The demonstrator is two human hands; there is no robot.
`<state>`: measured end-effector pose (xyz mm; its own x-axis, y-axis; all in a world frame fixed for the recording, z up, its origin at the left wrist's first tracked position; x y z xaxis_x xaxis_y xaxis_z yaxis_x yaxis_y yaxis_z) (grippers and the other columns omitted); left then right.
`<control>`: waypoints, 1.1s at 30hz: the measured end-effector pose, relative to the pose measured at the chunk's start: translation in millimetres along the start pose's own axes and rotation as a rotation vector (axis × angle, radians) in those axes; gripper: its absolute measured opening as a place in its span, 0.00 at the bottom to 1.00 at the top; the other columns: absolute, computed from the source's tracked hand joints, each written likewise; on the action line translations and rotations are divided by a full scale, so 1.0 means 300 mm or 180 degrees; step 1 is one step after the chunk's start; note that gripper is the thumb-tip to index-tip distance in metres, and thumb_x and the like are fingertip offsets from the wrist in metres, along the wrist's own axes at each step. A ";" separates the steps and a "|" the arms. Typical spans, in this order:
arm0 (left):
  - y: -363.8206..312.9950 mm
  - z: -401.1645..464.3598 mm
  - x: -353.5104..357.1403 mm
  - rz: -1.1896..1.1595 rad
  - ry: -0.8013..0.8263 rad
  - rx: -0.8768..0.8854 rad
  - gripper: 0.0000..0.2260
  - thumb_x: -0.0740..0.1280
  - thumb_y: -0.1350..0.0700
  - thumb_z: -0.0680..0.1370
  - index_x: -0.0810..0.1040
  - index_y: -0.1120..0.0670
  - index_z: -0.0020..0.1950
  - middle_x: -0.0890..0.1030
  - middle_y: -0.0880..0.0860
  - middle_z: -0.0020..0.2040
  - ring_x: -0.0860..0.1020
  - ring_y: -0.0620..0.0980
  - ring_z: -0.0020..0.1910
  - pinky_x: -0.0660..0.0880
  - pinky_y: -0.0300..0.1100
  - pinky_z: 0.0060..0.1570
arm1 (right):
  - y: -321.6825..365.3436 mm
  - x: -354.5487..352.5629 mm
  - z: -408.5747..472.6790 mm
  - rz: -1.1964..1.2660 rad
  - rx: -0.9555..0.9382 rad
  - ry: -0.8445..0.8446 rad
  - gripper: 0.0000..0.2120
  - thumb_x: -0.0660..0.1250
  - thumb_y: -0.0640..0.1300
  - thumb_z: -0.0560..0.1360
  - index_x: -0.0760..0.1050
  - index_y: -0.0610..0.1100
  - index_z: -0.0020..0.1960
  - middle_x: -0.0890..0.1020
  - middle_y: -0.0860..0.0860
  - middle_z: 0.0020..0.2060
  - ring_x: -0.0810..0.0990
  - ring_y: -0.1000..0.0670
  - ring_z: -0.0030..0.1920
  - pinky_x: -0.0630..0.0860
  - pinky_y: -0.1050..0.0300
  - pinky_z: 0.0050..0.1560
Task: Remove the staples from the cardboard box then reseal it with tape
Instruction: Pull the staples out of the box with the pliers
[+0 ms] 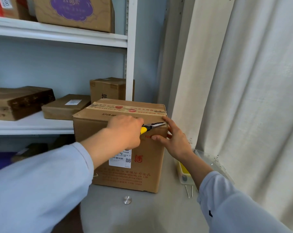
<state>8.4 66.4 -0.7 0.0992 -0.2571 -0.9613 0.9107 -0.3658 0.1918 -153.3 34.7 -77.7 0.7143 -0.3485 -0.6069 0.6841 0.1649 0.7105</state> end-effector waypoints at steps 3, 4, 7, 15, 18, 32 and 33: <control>-0.020 -0.015 0.015 -0.0187 -0.0013 -0.0215 0.16 0.63 0.58 0.74 0.68 0.53 0.62 0.72 0.52 0.45 0.71 0.53 0.45 0.69 0.44 0.40 | -0.001 -0.001 0.001 -0.0010 0.0004 -0.0006 0.36 0.71 0.57 0.71 0.57 0.61 0.73 0.75 0.52 0.66 0.74 0.44 0.65 0.75 0.41 0.60; -0.030 -0.023 0.022 -0.0265 -0.0005 -0.0288 0.16 0.63 0.58 0.75 0.67 0.53 0.62 0.72 0.52 0.46 0.72 0.53 0.46 0.69 0.44 0.40 | -0.001 -0.002 0.001 -0.0018 0.0004 -0.0009 0.36 0.71 0.56 0.71 0.57 0.61 0.73 0.75 0.51 0.66 0.74 0.44 0.65 0.75 0.41 0.60; -0.057 -0.050 0.064 -0.0463 0.0043 -0.0363 0.16 0.63 0.57 0.75 0.65 0.54 0.62 0.73 0.52 0.45 0.73 0.54 0.47 0.69 0.45 0.40 | 0.003 -0.002 -0.001 0.0010 -0.0006 -0.0017 0.36 0.72 0.55 0.71 0.57 0.61 0.73 0.75 0.50 0.65 0.75 0.44 0.65 0.75 0.42 0.61; 0.034 -0.005 -0.050 0.0305 0.0099 -0.0254 0.19 0.63 0.54 0.75 0.67 0.51 0.66 0.74 0.53 0.51 0.70 0.52 0.48 0.69 0.43 0.42 | 0.009 0.002 -0.007 0.0113 0.0001 0.0048 0.36 0.70 0.59 0.71 0.56 0.61 0.73 0.74 0.52 0.66 0.75 0.44 0.65 0.76 0.40 0.59; 0.027 0.015 -0.067 0.0304 0.0205 0.0003 0.18 0.62 0.55 0.76 0.67 0.50 0.66 0.72 0.50 0.47 0.70 0.51 0.46 0.70 0.43 0.40 | 0.009 0.003 -0.006 0.0137 -0.0008 0.0059 0.36 0.70 0.57 0.71 0.56 0.60 0.73 0.74 0.53 0.67 0.74 0.44 0.65 0.76 0.40 0.60; 0.008 0.012 -0.039 0.0051 0.0042 0.0052 0.13 0.62 0.58 0.75 0.71 0.51 0.60 0.70 0.51 0.44 0.70 0.52 0.43 0.69 0.43 0.39 | -0.001 0.005 -0.002 0.0094 -0.0049 0.0017 0.35 0.70 0.58 0.71 0.57 0.61 0.73 0.75 0.53 0.66 0.74 0.45 0.66 0.76 0.41 0.60; -0.003 0.001 -0.029 0.0036 -0.0026 -0.0036 0.13 0.62 0.58 0.75 0.70 0.51 0.60 0.71 0.51 0.44 0.70 0.52 0.43 0.69 0.43 0.40 | -0.004 0.005 -0.004 0.0082 -0.0051 0.0000 0.35 0.70 0.58 0.71 0.57 0.61 0.73 0.75 0.53 0.66 0.74 0.45 0.65 0.76 0.42 0.60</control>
<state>6.5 68.7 7.7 0.1063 -0.2685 -0.9574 0.9140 -0.3527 0.2003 -152.9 35.0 -79.8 0.7316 -0.3439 -0.5886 0.6679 0.1886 0.7200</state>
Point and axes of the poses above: each hand's wrist, its own z-axis towards the middle knuckle, its own x-axis out of the palm, y = z × x, the point moved 4 cm from there along z, towards the middle knuckle
